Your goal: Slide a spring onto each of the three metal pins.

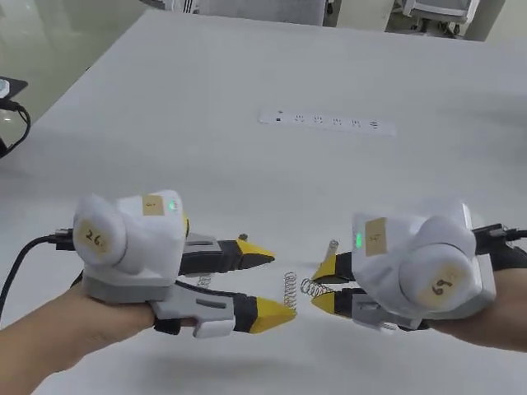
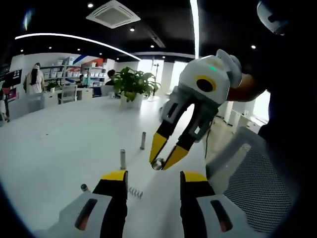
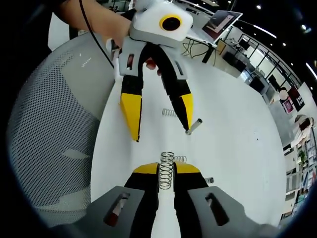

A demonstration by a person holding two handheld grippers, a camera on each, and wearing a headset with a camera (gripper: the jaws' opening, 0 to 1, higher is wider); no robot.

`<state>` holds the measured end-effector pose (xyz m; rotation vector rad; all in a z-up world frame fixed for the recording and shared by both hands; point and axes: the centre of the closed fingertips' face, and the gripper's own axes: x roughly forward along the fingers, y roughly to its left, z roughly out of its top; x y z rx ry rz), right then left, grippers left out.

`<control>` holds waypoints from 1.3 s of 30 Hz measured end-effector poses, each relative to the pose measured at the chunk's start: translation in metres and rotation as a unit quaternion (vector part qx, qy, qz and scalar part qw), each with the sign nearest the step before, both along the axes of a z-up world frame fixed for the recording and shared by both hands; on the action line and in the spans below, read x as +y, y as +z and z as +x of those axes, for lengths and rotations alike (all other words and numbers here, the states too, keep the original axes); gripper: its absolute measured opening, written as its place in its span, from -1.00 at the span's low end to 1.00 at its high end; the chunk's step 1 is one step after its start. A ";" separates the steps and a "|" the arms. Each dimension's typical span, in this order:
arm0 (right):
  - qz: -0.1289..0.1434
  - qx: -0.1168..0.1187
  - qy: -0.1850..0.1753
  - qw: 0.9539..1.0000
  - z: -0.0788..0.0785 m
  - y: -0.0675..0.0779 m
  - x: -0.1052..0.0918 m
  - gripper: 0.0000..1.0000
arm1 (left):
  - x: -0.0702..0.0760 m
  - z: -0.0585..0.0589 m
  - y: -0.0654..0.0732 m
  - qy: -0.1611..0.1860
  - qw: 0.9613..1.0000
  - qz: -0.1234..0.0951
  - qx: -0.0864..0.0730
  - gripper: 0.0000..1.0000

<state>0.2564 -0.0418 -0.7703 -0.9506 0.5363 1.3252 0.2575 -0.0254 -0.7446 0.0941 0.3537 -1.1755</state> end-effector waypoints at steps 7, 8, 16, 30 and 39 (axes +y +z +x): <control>0.004 0.016 -0.002 1.000 0.000 0.001 0.003 -0.85 | -0.008 0.002 -0.002 -0.018 1.000 0.017 -0.017 -0.44; 0.004 0.017 -0.002 1.000 0.000 0.001 0.003 -0.85 | -0.009 0.001 -0.003 -0.020 0.999 0.018 -0.017 -0.45; -0.006 0.023 0.016 1.000 -0.006 0.000 0.005 -0.85 | -0.013 0.001 -0.004 -0.034 0.999 0.023 -0.030 -0.60; -0.028 0.011 0.043 0.999 -0.008 0.000 0.007 -0.85 | -0.020 -0.001 -0.008 -0.054 0.997 0.033 -0.049 -0.84; -0.046 0.002 0.056 0.997 -0.009 0.001 0.006 -0.85 | -0.022 -0.003 -0.010 -0.057 0.996 0.028 -0.057 -0.94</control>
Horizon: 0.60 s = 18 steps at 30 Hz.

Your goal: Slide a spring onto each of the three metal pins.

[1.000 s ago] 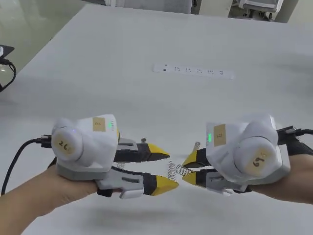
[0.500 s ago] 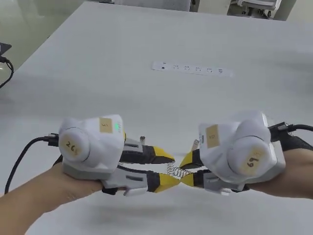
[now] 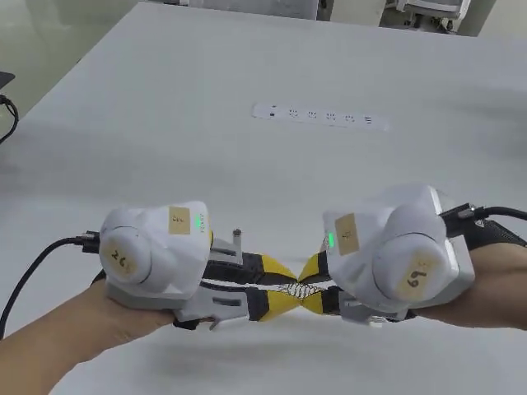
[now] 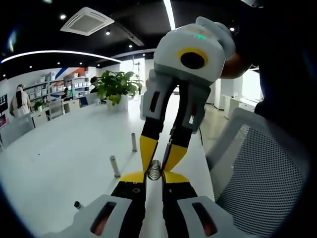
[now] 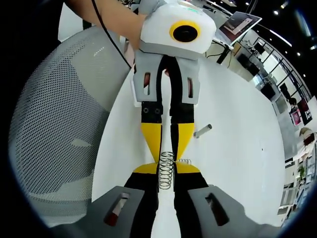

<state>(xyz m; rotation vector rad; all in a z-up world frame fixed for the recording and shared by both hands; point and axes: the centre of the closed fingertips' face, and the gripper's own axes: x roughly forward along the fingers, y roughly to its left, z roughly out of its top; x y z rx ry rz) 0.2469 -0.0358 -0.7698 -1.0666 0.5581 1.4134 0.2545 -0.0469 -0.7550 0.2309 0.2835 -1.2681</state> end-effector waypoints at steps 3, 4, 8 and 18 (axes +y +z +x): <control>-0.004 -0.001 0.002 1.000 0.000 0.000 -0.001 -0.85 | -0.001 0.000 0.000 0.002 1.000 -0.004 -0.002 -0.94; -0.005 -0.002 0.003 1.000 -0.001 0.000 -0.002 -0.85 | -0.001 0.000 0.000 0.002 1.000 -0.006 -0.001 -0.95; -0.009 -0.002 0.009 1.000 -0.002 0.000 -0.004 -0.85 | -0.003 -0.002 0.000 0.000 1.000 -0.010 0.001 -0.95; -0.001 -0.003 0.002 1.000 -0.003 0.003 -0.004 -0.84 | -0.003 -0.003 0.004 0.008 1.000 -0.022 0.006 -0.97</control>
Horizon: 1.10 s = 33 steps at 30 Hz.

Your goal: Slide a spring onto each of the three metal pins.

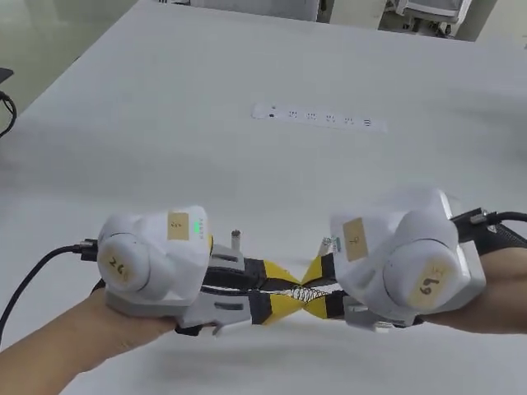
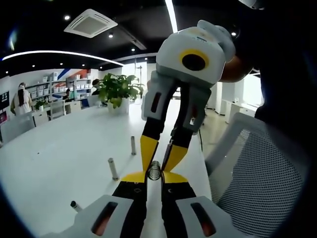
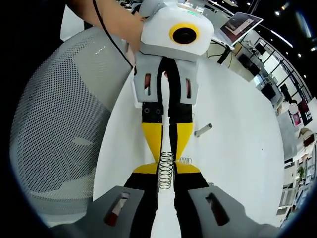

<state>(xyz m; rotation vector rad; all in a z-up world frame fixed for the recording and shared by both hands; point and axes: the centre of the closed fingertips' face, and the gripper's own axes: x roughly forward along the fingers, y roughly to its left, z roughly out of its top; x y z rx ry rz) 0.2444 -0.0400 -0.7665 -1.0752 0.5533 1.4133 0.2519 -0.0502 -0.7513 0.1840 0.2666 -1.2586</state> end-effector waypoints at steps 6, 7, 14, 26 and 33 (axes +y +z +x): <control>0.004 -0.003 0.000 1.000 0.000 0.001 0.001 -0.83 | 0.001 0.000 0.001 0.000 1.000 -0.001 0.005 -0.98; 0.004 -0.003 -0.001 1.000 0.000 0.001 0.001 -0.83 | 0.001 0.000 0.001 0.000 1.000 -0.002 0.006 -0.98; 0.015 0.001 0.002 1.000 0.002 0.004 0.000 -0.83 | 0.001 0.000 0.004 0.000 1.000 -0.006 0.007 -0.98; 0.023 0.015 -0.012 1.000 0.005 0.003 -0.007 -0.81 | 0.000 -0.001 0.012 -0.002 1.000 -0.021 0.008 -0.99; 0.041 0.030 -0.037 0.998 0.008 0.005 -0.024 -0.82 | 0.005 -0.001 0.016 0.002 0.999 -0.033 0.016 -0.99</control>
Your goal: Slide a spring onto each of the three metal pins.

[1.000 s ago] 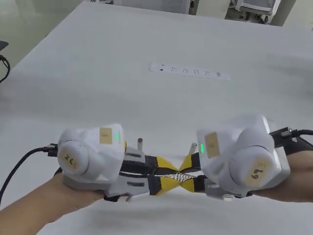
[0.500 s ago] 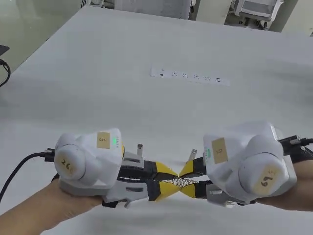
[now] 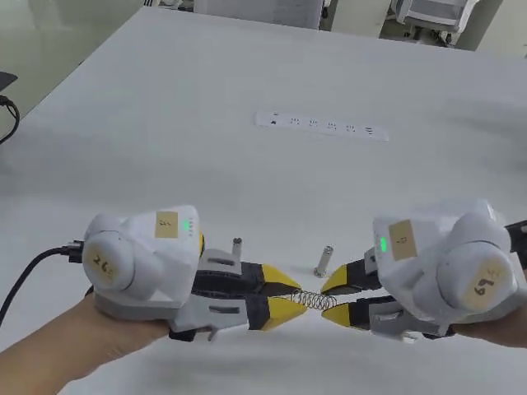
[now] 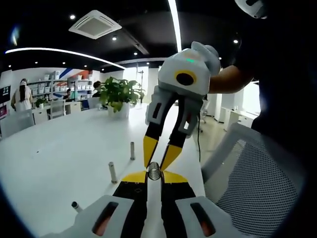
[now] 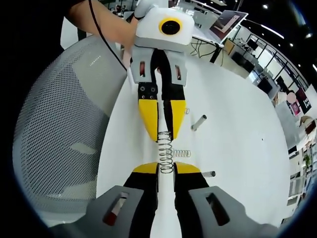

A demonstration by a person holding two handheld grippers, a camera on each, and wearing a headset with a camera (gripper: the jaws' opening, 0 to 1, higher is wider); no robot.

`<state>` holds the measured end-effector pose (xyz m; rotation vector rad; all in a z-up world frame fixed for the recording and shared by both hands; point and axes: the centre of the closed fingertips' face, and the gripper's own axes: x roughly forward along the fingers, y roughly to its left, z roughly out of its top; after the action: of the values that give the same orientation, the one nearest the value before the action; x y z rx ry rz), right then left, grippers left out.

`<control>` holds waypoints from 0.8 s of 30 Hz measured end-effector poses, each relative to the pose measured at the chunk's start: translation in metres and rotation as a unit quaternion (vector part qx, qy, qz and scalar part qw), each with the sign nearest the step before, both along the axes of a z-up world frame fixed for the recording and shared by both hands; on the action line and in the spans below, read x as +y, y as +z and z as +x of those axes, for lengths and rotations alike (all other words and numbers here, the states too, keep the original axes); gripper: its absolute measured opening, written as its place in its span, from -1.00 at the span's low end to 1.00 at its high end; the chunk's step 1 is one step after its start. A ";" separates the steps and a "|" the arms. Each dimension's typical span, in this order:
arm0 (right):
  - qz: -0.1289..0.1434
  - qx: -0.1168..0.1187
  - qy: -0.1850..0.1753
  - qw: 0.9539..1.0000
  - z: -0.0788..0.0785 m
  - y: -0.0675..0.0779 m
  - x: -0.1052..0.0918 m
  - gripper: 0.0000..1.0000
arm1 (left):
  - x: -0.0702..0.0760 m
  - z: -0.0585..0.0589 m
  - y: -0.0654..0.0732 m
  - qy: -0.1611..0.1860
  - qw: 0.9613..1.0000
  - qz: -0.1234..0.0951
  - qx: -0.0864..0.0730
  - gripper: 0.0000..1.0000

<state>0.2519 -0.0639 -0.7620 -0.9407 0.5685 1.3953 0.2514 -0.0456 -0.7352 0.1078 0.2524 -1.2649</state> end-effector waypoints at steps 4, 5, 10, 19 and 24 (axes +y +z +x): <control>0.026 0.013 -0.011 1.000 0.002 0.001 0.000 -0.80 | -0.002 0.000 0.003 0.001 1.000 -0.007 0.003 -0.99; 0.030 0.013 -0.011 0.999 0.002 0.001 0.000 -0.79 | -0.002 0.000 0.004 0.000 1.000 -0.008 0.003 -0.99; 0.059 0.024 -0.013 0.998 0.000 0.001 0.001 -0.83 | -0.003 -0.002 0.005 -0.004 1.000 -0.011 0.004 -0.99; 0.085 0.027 -0.005 0.996 0.000 0.008 0.000 -0.86 | -0.001 -0.001 -0.001 -0.008 1.000 -0.005 0.010 -0.99; 0.082 0.021 0.000 0.996 0.001 0.016 0.002 -0.86 | -0.001 0.001 -0.005 -0.005 1.000 -0.003 0.012 -0.99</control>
<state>0.2533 -0.0624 -0.7463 -0.7800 0.4774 1.4418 0.2524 -0.0464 -0.7398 0.0878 0.2692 -1.2782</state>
